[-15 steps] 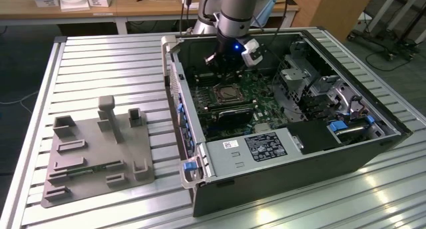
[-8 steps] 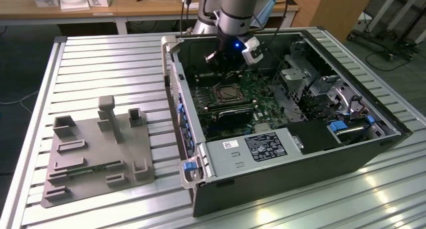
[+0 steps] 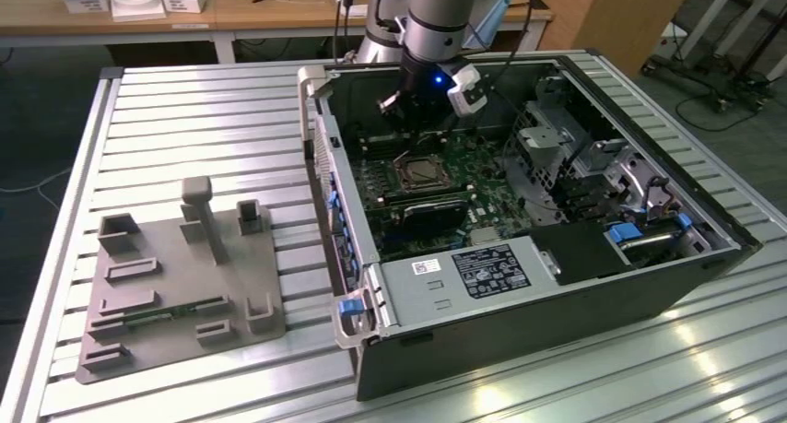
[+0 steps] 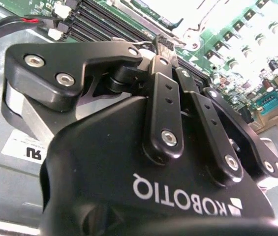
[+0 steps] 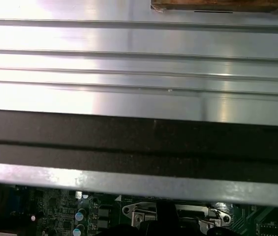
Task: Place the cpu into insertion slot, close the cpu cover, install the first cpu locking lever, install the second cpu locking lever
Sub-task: 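Install the first cpu locking lever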
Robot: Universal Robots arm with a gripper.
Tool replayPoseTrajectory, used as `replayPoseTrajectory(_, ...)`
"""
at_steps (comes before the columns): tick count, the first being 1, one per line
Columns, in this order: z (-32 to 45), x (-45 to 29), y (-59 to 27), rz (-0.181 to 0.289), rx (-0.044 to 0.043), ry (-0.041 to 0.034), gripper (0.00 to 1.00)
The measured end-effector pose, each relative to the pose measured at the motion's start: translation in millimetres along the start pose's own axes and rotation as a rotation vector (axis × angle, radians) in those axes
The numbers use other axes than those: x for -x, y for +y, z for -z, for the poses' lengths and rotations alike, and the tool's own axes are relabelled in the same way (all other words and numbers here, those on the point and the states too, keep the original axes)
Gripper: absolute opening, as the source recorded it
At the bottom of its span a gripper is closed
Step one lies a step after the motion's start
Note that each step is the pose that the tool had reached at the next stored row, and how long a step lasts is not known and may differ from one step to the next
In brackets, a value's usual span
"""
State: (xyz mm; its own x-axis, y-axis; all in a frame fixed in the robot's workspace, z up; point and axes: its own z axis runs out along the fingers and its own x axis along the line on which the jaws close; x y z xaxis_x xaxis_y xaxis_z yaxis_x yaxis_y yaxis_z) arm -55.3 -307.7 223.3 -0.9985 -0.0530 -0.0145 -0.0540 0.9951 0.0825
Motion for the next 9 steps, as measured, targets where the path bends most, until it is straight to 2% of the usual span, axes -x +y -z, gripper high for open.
replayPoseTrajectory(9, -0.2, 2.2, 2.6, 0.000, 0.0013, -0.0003, 0.10)
